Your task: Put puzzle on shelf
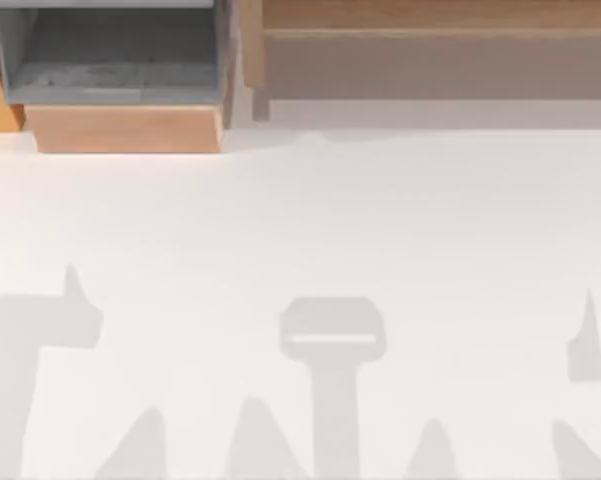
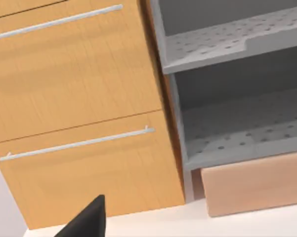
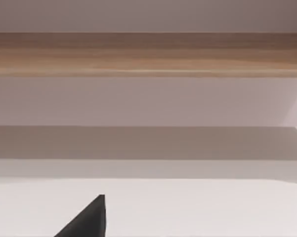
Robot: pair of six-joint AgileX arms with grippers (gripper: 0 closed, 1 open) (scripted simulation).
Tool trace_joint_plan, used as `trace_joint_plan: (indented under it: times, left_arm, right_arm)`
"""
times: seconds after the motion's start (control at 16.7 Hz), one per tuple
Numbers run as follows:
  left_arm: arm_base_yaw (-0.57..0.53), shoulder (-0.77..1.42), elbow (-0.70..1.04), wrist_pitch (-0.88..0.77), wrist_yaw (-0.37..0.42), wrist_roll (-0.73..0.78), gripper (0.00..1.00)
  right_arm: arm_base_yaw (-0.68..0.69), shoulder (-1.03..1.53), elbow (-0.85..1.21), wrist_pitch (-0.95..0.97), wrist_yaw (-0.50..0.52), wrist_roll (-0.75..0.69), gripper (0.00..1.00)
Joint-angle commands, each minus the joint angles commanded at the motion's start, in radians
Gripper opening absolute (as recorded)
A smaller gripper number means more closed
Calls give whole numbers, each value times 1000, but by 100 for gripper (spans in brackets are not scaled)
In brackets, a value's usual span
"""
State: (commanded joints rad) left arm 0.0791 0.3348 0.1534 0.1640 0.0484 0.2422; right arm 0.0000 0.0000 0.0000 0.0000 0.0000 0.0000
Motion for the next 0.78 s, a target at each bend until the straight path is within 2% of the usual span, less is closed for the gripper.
trace_joint_plan:
  times: [0.78]
  left_arm:
    - [220, 1231, 589, 629, 254, 852, 100]
  right_arm:
    - [0, 0, 0, 0, 0, 0, 100]
